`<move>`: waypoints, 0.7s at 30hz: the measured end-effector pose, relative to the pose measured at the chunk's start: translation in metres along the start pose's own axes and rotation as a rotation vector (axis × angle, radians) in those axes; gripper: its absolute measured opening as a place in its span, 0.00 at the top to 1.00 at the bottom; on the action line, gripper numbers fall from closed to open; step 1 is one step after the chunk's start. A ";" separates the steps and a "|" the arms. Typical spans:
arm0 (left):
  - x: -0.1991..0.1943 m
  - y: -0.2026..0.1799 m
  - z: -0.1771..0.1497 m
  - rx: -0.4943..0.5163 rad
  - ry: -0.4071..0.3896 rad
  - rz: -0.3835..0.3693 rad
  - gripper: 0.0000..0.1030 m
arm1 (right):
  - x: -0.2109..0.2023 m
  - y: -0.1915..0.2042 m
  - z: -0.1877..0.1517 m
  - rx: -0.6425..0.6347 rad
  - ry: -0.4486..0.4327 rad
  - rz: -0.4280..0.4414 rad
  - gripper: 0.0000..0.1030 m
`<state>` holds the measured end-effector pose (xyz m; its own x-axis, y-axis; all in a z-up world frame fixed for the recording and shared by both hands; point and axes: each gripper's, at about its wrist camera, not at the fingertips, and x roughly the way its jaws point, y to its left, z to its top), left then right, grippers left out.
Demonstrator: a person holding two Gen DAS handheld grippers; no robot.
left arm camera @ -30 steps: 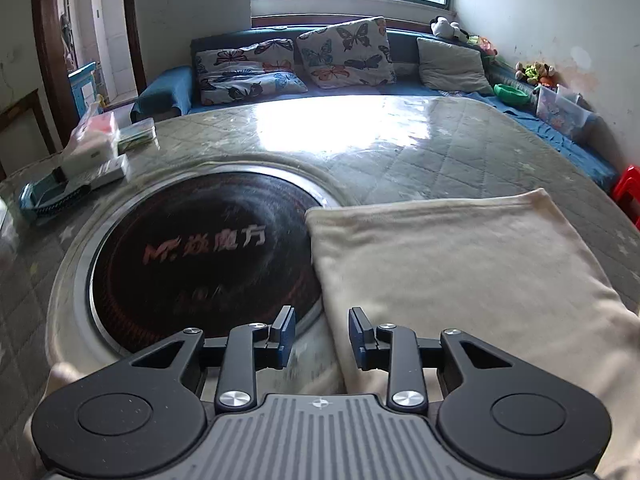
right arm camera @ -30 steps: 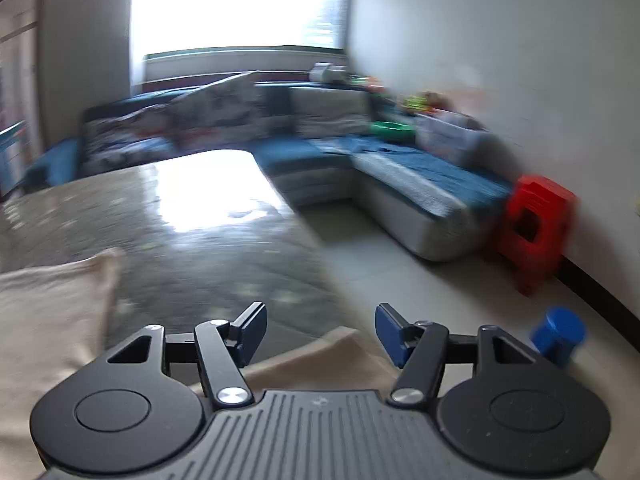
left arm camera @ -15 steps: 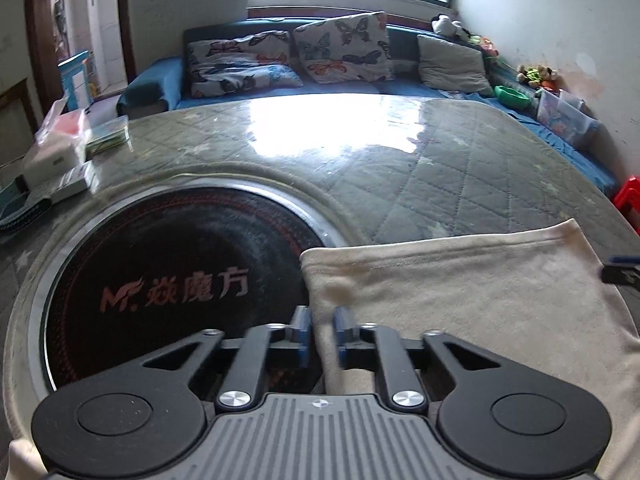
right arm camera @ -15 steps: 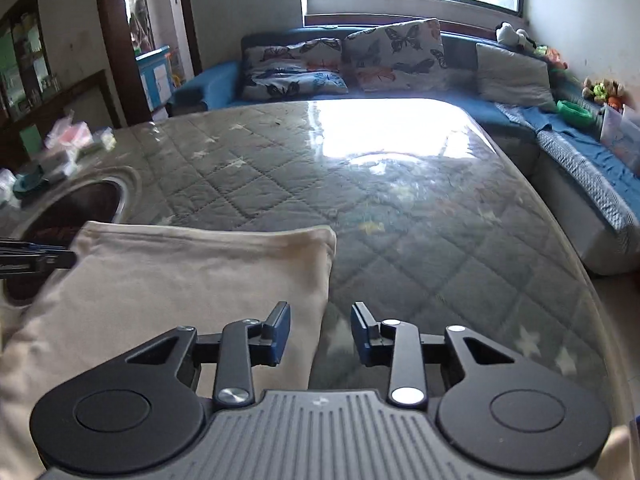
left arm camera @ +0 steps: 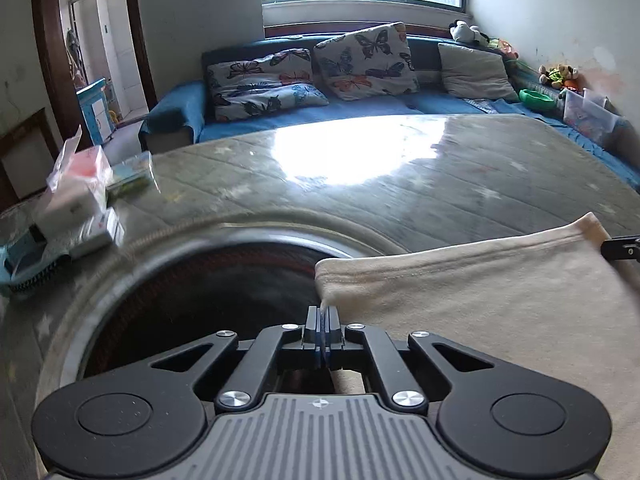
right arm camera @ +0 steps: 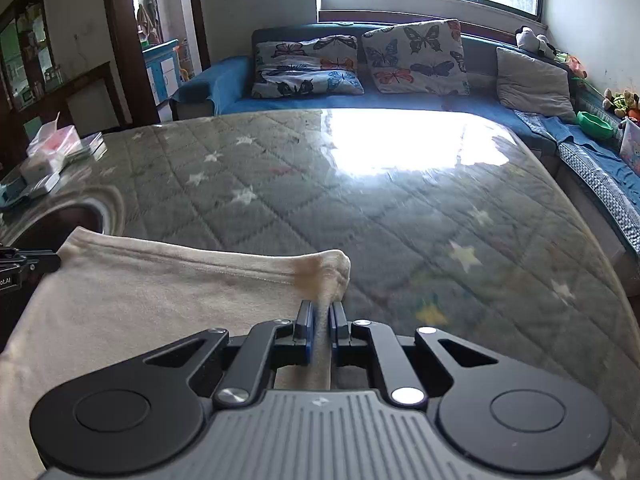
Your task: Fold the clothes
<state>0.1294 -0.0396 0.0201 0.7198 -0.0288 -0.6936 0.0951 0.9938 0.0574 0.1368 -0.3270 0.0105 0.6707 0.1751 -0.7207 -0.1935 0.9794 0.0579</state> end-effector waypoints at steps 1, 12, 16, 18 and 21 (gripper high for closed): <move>0.003 0.002 0.003 0.000 0.002 0.002 0.98 | 0.005 0.002 0.005 -0.004 -0.002 0.002 0.93; -0.048 -0.012 -0.018 0.023 -0.020 -0.084 0.95 | -0.027 0.021 0.003 -0.108 -0.011 0.055 0.77; -0.082 -0.035 -0.049 0.056 -0.018 -0.175 0.95 | -0.059 0.042 -0.021 -0.180 -0.001 0.115 0.68; -0.098 -0.046 -0.066 0.071 -0.017 -0.213 0.95 | -0.073 0.053 -0.037 -0.217 0.010 0.150 0.65; -0.120 -0.058 -0.088 0.092 -0.024 -0.252 0.95 | -0.093 0.071 -0.061 -0.279 0.025 0.199 0.63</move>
<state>-0.0231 -0.0848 0.0371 0.6816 -0.2773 -0.6771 0.3345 0.9411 -0.0488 0.0172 -0.2798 0.0395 0.5833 0.3539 -0.7311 -0.5091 0.8606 0.0104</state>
